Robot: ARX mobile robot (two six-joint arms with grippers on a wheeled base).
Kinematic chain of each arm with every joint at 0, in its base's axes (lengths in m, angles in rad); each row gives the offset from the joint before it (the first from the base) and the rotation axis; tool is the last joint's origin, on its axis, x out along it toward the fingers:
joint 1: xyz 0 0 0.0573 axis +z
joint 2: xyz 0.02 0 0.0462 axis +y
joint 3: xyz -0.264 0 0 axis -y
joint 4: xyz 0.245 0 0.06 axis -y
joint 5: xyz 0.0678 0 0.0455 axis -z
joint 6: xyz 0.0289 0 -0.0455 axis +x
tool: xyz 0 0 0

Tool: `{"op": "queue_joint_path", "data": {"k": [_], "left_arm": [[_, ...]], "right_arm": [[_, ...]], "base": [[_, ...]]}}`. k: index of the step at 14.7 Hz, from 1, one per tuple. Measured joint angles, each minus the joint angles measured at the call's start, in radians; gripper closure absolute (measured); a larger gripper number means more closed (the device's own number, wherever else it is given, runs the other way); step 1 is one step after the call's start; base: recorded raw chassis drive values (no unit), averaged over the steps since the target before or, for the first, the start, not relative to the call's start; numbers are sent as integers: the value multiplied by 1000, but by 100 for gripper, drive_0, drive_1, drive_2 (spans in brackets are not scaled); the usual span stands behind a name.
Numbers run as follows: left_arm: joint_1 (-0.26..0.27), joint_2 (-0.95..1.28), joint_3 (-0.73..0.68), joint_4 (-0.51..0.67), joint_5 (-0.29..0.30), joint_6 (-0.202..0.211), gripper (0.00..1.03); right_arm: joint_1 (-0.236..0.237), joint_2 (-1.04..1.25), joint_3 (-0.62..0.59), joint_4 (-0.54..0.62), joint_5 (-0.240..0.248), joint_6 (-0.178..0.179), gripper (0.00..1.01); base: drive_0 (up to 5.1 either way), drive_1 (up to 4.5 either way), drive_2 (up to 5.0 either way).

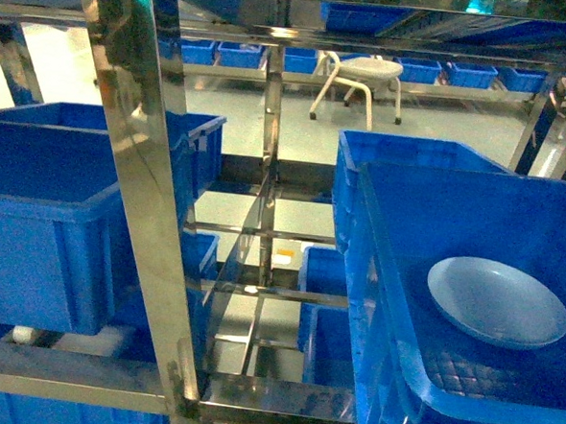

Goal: Place blue tray on left shelf second layer neatly

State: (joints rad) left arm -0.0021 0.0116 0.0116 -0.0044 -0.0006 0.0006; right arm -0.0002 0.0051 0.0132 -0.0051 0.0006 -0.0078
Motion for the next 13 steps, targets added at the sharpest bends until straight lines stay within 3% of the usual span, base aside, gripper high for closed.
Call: {"op": "queue_joint_path", "data": {"k": [1, 13], "left_arm": [[0, 0, 0, 0, 0, 0, 5], [0, 0, 0, 0, 0, 0, 5]], "right_arm": [[0, 0, 0, 0, 0, 0, 1], [0, 0, 0, 0, 0, 0, 3]], "base": [[0, 0, 0], [0, 0, 0]]}}
